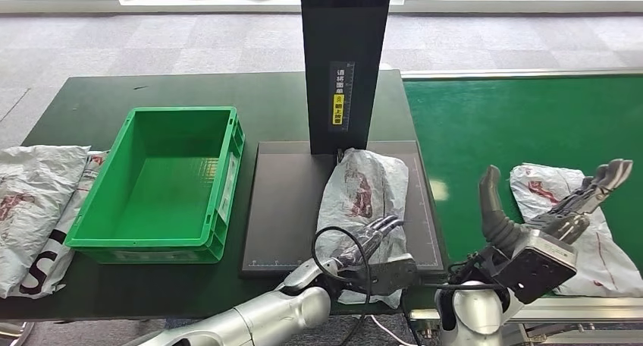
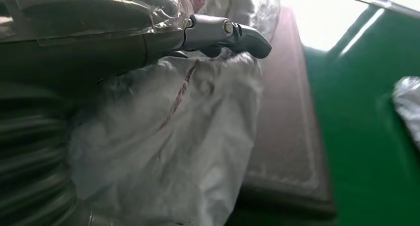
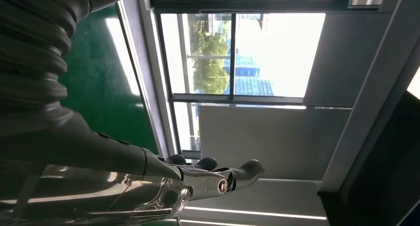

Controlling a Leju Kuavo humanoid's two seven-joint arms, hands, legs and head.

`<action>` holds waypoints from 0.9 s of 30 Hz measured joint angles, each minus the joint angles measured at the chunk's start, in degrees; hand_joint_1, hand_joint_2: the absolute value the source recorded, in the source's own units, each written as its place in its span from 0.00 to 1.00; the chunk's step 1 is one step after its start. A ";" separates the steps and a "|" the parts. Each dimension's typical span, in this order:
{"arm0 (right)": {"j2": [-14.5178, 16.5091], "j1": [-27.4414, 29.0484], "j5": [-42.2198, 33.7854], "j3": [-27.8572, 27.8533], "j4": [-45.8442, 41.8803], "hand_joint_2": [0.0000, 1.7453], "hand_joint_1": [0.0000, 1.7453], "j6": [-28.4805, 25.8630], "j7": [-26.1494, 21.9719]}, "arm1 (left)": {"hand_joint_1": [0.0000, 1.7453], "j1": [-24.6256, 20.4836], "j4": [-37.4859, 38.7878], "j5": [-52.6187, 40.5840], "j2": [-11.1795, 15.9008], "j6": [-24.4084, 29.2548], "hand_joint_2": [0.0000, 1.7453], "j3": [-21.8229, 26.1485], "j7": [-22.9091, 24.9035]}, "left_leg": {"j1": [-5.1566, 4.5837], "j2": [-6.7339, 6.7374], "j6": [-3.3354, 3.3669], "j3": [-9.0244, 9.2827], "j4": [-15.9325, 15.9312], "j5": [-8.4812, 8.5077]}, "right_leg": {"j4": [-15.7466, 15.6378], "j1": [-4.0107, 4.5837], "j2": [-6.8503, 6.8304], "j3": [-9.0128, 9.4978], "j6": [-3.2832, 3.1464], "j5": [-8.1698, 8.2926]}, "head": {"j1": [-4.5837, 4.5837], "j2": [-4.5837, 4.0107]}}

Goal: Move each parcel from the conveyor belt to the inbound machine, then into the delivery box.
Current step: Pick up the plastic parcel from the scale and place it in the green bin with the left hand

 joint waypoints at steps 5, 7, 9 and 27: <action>-0.20 -0.08 -1.87 0.30 0.04 1.00 0.00 0.00 0.01 | 0.00 -0.27 3.23 -3.74 0.05 -1.31 1.00 -4.61 3.86 | 0.00 -0.01 0.00 0.00 0.00 0.00 | 0.00 0.00 -0.01 0.04 0.00 -0.01 | 0.00 0.00; -0.23 -0.11 -2.17 0.48 0.11 1.00 0.00 0.01 0.01 | 0.00 -0.62 4.23 -5.45 0.06 -1.46 1.00 -5.91 5.66 | 0.00 -0.01 0.00 0.01 0.00 0.00 | 0.00 0.00 -0.01 0.06 0.00 -0.01 | 0.00 0.00; -0.23 -0.11 -2.24 0.53 0.12 1.00 0.00 0.02 0.01 | 0.50 -0.95 4.82 -6.59 0.05 -1.43 1.00 -6.87 7.00 | 0.00 -0.01 0.01 0.04 0.00 0.00 | 0.00 0.00 -0.01 0.08 0.00 0.00 | 0.00 0.00; -0.31 -0.18 -2.60 0.80 0.62 1.00 0.00 0.02 0.03 | 1.00 -3.10 6.96 -9.70 -0.05 3.19 1.00 -8.56 8.74 | 0.01 -0.01 0.02 0.29 -0.01 0.02 | 0.00 0.00 -0.02 0.37 0.00 0.01 | 0.00 0.00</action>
